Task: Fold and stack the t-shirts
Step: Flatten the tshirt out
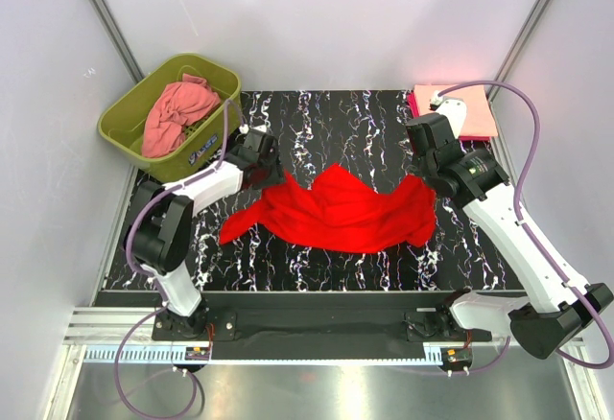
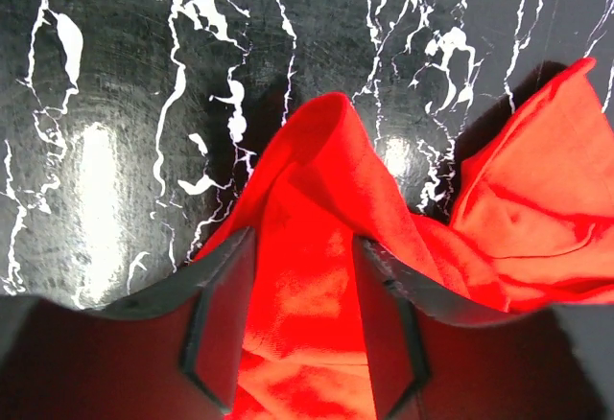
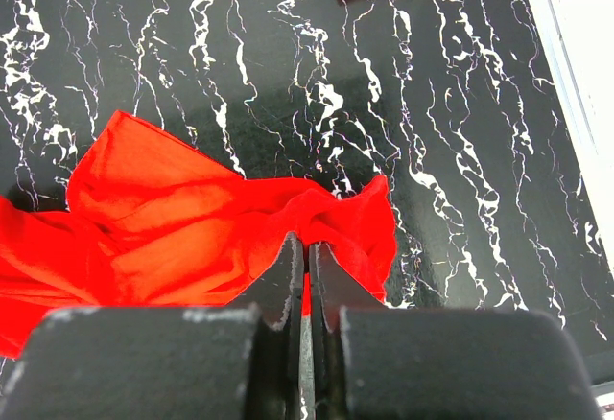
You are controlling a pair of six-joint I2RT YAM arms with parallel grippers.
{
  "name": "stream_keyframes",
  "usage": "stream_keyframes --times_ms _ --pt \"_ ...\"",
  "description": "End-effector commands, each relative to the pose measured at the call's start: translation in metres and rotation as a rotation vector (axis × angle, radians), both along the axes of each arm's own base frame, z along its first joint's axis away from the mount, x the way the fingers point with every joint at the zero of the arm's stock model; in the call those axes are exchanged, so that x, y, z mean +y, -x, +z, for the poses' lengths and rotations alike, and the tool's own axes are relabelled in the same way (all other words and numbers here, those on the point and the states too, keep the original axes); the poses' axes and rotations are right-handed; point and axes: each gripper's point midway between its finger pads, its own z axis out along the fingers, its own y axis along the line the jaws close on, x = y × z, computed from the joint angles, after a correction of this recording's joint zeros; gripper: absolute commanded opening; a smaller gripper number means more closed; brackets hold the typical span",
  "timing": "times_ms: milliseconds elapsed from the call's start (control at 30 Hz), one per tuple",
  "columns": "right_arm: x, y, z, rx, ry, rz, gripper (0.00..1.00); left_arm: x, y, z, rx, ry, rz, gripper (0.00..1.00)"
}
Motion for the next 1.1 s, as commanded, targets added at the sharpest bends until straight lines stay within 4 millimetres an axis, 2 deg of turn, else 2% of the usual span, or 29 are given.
stream_keyframes --times_ms 0,67,200,267,300,400,433,567,600,633,700,800,1000,1067 --pt "0.000 -0.004 0.006 -0.031 -0.012 0.002 0.00 -0.001 -0.003 0.018 -0.047 0.015 -0.046 0.52" --pt "0.001 -0.004 0.007 -0.035 -0.016 0.004 0.00 0.012 0.008 0.017 -0.030 -0.025 -0.018 0.52" --pt "0.003 -0.004 0.005 -0.030 -0.021 0.013 0.00 0.023 0.031 0.043 -0.087 0.005 0.006 0.49" --pt "0.005 -0.005 0.004 -0.026 -0.023 0.018 0.00 0.019 0.036 0.055 -0.116 0.046 -0.009 0.44" --pt "0.005 -0.005 0.004 -0.026 -0.025 0.017 0.00 0.018 0.038 0.067 -0.144 0.074 -0.012 0.38" --pt "0.006 -0.005 0.003 -0.021 -0.027 0.022 0.00 0.007 0.050 0.074 -0.174 0.143 -0.054 0.27" --pt "0.006 -0.005 0.002 -0.020 -0.029 0.021 0.00 -0.004 0.051 0.079 -0.189 0.200 -0.089 0.24" --pt "0.008 -0.004 0.002 -0.016 -0.037 0.028 0.00 -0.014 0.058 0.050 -0.116 0.260 -0.091 0.07" --pt "0.008 -0.004 0.003 -0.020 -0.041 0.028 0.00 -0.013 0.062 0.031 -0.062 0.262 -0.067 0.03" --pt "0.008 -0.003 0.004 -0.020 -0.042 0.030 0.00 -0.014 0.060 0.025 -0.052 0.278 -0.059 0.00" --pt "0.008 -0.003 0.004 -0.020 -0.039 0.032 0.00 -0.008 0.063 0.002 0.006 0.289 -0.011 0.00" --pt "0.006 -0.002 0.006 -0.025 -0.038 0.027 0.00 0.002 0.063 -0.015 0.044 0.308 0.037 0.00" --pt "0.006 -0.001 0.004 -0.023 -0.039 0.029 0.00 0.019 0.058 -0.030 0.045 0.255 0.104 0.00" --pt "0.007 -0.003 0.003 -0.021 -0.038 0.031 0.00 0.022 0.056 -0.030 0.036 0.247 0.121 0.06"
